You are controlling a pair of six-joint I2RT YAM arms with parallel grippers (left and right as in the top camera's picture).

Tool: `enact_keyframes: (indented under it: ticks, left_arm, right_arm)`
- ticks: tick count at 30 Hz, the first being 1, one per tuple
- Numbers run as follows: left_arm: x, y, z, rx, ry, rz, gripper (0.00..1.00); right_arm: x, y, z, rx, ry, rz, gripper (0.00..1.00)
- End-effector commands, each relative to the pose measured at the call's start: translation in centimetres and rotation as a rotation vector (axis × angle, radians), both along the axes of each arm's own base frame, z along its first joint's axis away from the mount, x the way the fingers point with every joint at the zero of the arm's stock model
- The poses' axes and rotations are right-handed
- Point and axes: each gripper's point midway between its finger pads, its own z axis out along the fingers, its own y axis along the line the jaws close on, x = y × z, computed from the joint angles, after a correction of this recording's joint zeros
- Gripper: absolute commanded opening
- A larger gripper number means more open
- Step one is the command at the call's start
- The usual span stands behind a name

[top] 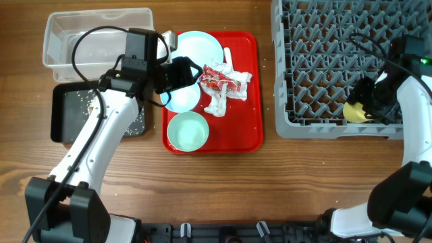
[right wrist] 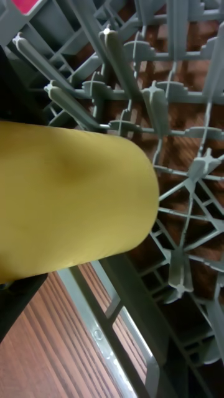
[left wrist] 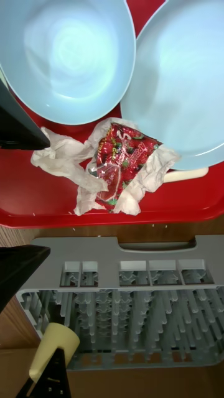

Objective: Sort waste into correct bins and load items into the dishwasher rack
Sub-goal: 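Carry the yellow cup with right gripper and lower it into the grey rack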

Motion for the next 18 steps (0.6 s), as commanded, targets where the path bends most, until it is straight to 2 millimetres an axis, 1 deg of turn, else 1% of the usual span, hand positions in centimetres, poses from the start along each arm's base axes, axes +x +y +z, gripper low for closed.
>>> enact_keyframes:
  ticks: [1, 2, 4, 10, 11, 14, 18]
  left_arm:
    - [0.02, 0.26, -0.24, 0.022, -0.006, -0.011, 0.49]
    - [-0.02, 0.28, -0.28, 0.023, -0.004, -0.010, 0.49]
    - [-0.04, 0.28, -0.29, 0.023, -0.003, -0.010, 0.49]
    - [-0.04, 0.28, -0.29, 0.023, -0.003, -0.011, 0.49]
    - [-0.04, 0.28, -0.29, 0.023, -0.003, -0.010, 0.49]
    - [-0.05, 0.28, -0.30, 0.023, -0.002, -0.011, 0.49]
    - [-0.13, 0.25, -0.34, 0.024, 0.000, -0.012, 0.49]
  right_arm:
    - [0.86, 0.32, -1.57, 0.032, 0.016, -0.002, 0.66]
    - [0.88, 0.18, -1.56, 0.032, 0.014, -0.007, 0.70]
    - [0.87, 0.05, -1.56, 0.038, 0.010, -0.013, 0.74]
    - [0.96, -0.61, -1.54, 0.042, -0.003, -0.033, 0.75]
    - [0.98, -0.62, -1.53, 0.042, -0.005, -0.033, 0.78]
    - [1.08, -0.58, -1.51, 0.044, -0.009, -0.032, 1.00]
    - [1.35, -0.19, -1.13, 0.068, -0.021, -0.027, 1.00]
